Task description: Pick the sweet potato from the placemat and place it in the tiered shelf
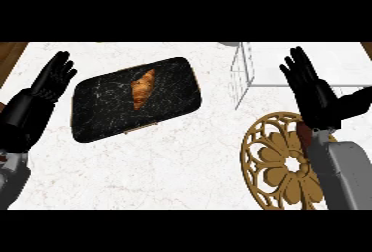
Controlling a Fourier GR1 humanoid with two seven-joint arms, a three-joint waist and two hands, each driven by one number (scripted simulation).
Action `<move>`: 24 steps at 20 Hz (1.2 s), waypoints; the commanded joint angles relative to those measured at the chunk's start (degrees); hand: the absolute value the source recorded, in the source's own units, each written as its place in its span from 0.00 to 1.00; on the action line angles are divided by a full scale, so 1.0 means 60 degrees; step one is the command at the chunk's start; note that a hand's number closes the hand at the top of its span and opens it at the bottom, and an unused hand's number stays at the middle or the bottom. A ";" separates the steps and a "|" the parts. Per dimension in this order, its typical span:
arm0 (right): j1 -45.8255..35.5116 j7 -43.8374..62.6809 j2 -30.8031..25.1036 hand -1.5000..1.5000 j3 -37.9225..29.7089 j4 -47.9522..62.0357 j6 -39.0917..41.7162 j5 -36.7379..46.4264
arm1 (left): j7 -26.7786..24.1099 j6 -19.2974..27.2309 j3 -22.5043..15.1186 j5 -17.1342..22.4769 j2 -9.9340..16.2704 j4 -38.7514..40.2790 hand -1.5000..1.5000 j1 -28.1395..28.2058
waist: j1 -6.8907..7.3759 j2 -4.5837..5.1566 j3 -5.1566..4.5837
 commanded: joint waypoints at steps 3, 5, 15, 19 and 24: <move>0.0644 -0.0358 -0.2286 1.00 -0.0955 -0.0245 0.0015 0.1013 | 0.0811 0.0669 0.0115 0.0254 -0.0599 0.1433 0.50 0.1076 | -0.0310 -0.0353 -0.0083; 0.1108 -0.0897 -0.3510 1.00 -0.1552 -0.0248 -0.0079 0.1672 | 0.1218 0.0900 0.0223 0.0589 -0.0767 0.1916 0.50 0.2019 | -0.0428 -0.0356 -0.0098; 0.4609 -0.1890 -0.5320 0.00 -0.3174 0.0635 0.1184 0.1730 | 0.1688 0.0887 -0.0105 0.0754 -0.1885 0.2864 0.50 0.2213 | -0.0207 -0.0409 -0.0060; 0.4786 -0.1728 -0.5657 0.00 -0.2872 0.0316 0.2424 0.1631 | 0.1568 0.0871 -0.0201 0.0614 -0.2223 0.2942 0.50 0.2163 | -0.0116 -0.0393 -0.0062; 0.5400 0.0817 -0.5602 0.00 -0.2414 -0.2730 0.2606 0.1509 | 0.1662 0.0820 -0.0090 0.0452 -0.2067 0.2618 0.50 0.2360 | -0.0079 -0.0422 -0.0076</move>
